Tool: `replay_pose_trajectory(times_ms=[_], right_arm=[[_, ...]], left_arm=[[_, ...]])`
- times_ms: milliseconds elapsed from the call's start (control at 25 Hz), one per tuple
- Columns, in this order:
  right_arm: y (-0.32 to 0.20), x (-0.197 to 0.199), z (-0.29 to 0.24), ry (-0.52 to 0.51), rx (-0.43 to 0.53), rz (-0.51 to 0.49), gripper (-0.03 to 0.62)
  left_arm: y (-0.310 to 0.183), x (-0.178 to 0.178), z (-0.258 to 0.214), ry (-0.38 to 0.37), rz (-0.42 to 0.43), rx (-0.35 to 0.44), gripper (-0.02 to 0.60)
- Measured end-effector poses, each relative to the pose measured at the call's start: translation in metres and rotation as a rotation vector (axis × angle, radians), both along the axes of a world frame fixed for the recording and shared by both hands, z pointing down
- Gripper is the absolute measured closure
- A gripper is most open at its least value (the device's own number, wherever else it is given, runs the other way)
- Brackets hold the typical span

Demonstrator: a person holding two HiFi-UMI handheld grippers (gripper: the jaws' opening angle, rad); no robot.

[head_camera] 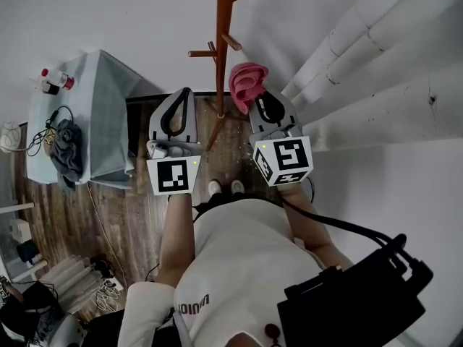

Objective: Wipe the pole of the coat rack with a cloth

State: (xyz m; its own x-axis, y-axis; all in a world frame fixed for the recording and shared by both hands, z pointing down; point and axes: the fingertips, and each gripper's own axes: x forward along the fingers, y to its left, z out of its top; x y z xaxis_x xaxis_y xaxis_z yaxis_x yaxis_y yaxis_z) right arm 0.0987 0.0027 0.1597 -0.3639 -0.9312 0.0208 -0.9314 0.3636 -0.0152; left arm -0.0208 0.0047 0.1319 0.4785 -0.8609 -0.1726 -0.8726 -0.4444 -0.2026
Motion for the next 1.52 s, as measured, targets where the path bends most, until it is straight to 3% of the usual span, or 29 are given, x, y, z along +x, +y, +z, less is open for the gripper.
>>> replay_pose_trajectory(times_ms=[720,1120,1520], right_arm=[[-0.016,-0.004,0.029,0.050,-0.051,-0.005,0.546],[-0.047,0.010,0.065,0.105,-0.107,0.042,0.546],[-0.096,0.010,0.081,0.175,-0.055,0.060,0.546]], left_arm=[[-0.009,0.001,0.023,0.023,0.014,-0.048,0.568],[-0.031,0.007,0.056,0.047,0.027,-0.130,0.568],[-0.062,0.009,0.094,0.047,0.021,-0.184,0.568]])
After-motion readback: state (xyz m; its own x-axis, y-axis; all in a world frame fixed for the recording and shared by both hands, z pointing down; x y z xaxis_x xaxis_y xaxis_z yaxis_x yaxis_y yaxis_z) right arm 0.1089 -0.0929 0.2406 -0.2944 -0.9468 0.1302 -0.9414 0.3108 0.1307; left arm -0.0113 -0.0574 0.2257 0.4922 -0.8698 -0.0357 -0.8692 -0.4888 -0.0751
